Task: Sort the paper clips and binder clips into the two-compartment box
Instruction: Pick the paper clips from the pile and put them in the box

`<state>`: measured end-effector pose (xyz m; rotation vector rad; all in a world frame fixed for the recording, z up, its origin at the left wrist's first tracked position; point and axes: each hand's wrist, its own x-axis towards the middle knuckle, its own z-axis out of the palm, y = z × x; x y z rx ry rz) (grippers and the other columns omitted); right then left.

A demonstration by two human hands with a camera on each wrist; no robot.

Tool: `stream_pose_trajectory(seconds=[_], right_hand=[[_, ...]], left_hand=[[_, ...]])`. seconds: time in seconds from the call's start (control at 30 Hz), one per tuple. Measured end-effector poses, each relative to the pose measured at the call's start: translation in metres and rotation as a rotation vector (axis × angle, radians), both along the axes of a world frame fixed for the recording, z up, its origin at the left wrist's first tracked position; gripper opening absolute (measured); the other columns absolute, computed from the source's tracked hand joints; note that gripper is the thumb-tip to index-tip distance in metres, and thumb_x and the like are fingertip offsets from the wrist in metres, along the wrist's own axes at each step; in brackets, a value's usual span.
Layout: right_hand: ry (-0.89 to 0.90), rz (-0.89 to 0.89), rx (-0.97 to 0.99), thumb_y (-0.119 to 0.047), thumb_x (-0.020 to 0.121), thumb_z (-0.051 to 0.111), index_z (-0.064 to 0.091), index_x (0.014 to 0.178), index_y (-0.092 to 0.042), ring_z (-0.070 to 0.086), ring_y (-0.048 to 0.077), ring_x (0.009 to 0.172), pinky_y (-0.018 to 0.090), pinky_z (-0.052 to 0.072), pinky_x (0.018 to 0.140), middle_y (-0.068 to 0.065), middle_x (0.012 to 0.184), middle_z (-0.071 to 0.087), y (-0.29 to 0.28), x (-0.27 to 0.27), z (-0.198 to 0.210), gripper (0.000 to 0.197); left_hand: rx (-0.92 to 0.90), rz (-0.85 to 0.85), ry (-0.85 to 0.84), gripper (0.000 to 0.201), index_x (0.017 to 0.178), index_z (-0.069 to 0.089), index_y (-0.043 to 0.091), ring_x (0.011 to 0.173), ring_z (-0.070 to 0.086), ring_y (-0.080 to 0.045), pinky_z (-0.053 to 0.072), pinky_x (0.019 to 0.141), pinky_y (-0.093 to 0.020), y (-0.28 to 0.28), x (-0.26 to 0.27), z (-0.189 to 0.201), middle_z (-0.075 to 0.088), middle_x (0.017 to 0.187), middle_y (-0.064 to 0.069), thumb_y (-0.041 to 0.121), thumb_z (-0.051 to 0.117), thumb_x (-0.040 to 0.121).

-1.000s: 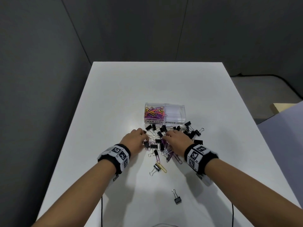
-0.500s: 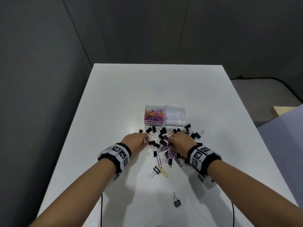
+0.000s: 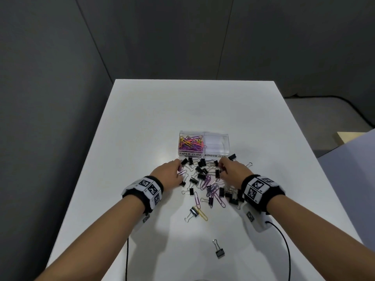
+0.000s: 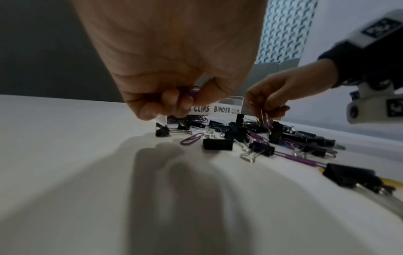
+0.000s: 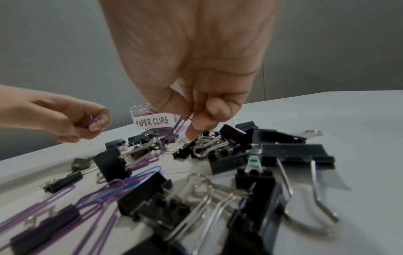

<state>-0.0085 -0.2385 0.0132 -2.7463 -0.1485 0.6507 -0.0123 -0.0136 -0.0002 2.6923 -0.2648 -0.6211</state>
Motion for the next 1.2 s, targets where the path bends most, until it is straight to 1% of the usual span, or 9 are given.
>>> stream_pose_trajectory(seconds=[0.17, 0.33, 0.43, 0.57, 0.7, 0.9, 1.03, 1.13, 1.2], right_hand=[[0.014, -0.018, -0.004, -0.009, 0.093, 0.036, 0.05, 0.11, -0.013, 0.051, 0.023, 0.073, 0.028, 0.036, 0.058, 0.011, 0.088, 0.06, -0.006, 0.001, 0.004, 0.022], [0.047, -0.148, 0.169, -0.006, 0.093, 0.033, 0.054, 0.091, -0.004, 0.058, 0.03, 0.084, 0.039, 0.047, 0.074, 0.019, 0.097, 0.063, -0.007, 0.002, 0.0, 0.022], [0.068, -0.158, 0.192, -0.013, 0.094, 0.036, 0.057, 0.094, 0.004, 0.051, 0.023, 0.078, 0.031, 0.039, 0.069, 0.015, 0.088, 0.057, -0.007, 0.002, -0.005, 0.027], [0.089, -0.075, 0.133, -0.029, 0.09, 0.051, 0.041, 0.075, -0.014, 0.044, 0.017, 0.066, 0.028, 0.036, 0.061, 0.002, 0.074, 0.048, -0.005, -0.004, -0.012, 0.023], [0.051, 0.013, 0.039, -0.017, 0.084, 0.058, 0.029, 0.066, -0.022, 0.042, 0.02, 0.07, 0.023, 0.028, 0.052, -0.005, 0.067, 0.037, -0.006, -0.006, -0.017, 0.034], [-0.065, 0.058, -0.095, -0.036, 0.095, 0.045, 0.048, 0.092, -0.016, 0.051, 0.02, 0.074, 0.028, 0.04, 0.066, 0.004, 0.082, 0.059, -0.013, -0.01, -0.005, 0.02], [-0.093, 0.006, -0.145, -0.036, 0.101, 0.025, 0.051, 0.096, -0.014, 0.052, 0.022, 0.077, 0.029, 0.038, 0.069, 0.005, 0.083, 0.055, -0.022, -0.007, -0.004, 0.034], [-0.073, 0.074, -0.022, -0.02, 0.1, 0.033, 0.053, 0.111, -0.011, 0.057, 0.026, 0.094, 0.032, 0.042, 0.077, 0.008, 0.108, 0.056, -0.026, -0.009, -0.009, 0.025], [-0.077, 0.201, -0.002, -0.016, 0.096, 0.043, 0.053, 0.117, -0.013, 0.057, 0.027, 0.1, 0.034, 0.045, 0.082, 0.007, 0.12, 0.049, -0.022, -0.013, -0.011, 0.023]], left_hand=[[0.156, 0.038, -0.016, 0.034, 0.117, 0.049, 0.01, 0.102, 0.059, -0.028, 0.047, 0.084, -0.035, -0.003, 0.006, -0.009, 0.062, 0.112, -0.009, 0.033, 0.047, 0.093], [0.15, 0.05, 0.039, 0.028, 0.112, 0.053, 0.005, 0.105, 0.058, -0.029, 0.047, 0.087, -0.037, -0.012, 0.01, -0.016, 0.058, 0.117, -0.013, 0.025, 0.045, 0.094], [0.154, 0.026, 0.055, 0.03, 0.116, 0.051, 0.003, 0.109, 0.055, -0.03, 0.046, 0.089, -0.038, -0.013, 0.012, -0.016, 0.052, 0.122, -0.015, 0.023, 0.042, 0.096], [0.161, -0.013, 0.042, 0.031, 0.12, 0.049, 0.001, 0.108, 0.056, -0.031, 0.046, 0.088, -0.039, -0.01, 0.011, -0.016, 0.051, 0.123, -0.015, 0.02, 0.036, 0.098], [0.102, 0.013, 0.03, 0.028, 0.116, 0.05, 0.003, 0.103, 0.059, -0.032, 0.045, 0.085, -0.036, -0.007, 0.012, -0.012, 0.059, 0.117, -0.015, 0.017, 0.033, 0.098], [-0.011, -0.02, 0.046, 0.035, 0.124, 0.046, 0.01, 0.101, 0.057, -0.028, 0.042, 0.082, -0.032, -0.017, 0.01, -0.002, 0.058, 0.113, -0.01, 0.002, 0.033, 0.093], [-0.116, -0.074, -0.01, 0.021, 0.103, 0.048, 0.007, 0.073, 0.046, -0.021, 0.039, 0.068, -0.034, -0.034, 0.005, 0.002, 0.05, 0.083, -0.006, 0.019, 0.031, 0.098], [-0.024, -0.145, -0.014, 0.031, 0.087, 0.044, 0.014, 0.068, 0.045, -0.018, 0.04, 0.064, -0.033, -0.048, 0.005, 0.0, 0.044, 0.069, 0.003, 0.041, 0.031, 0.098], [0.058, -0.224, -0.012, 0.037, 0.09, 0.048, 0.011, 0.075, 0.052, -0.023, 0.04, 0.066, -0.032, -0.059, 0.007, 0.001, 0.049, 0.071, 0.0, 0.042, 0.029, 0.099]])
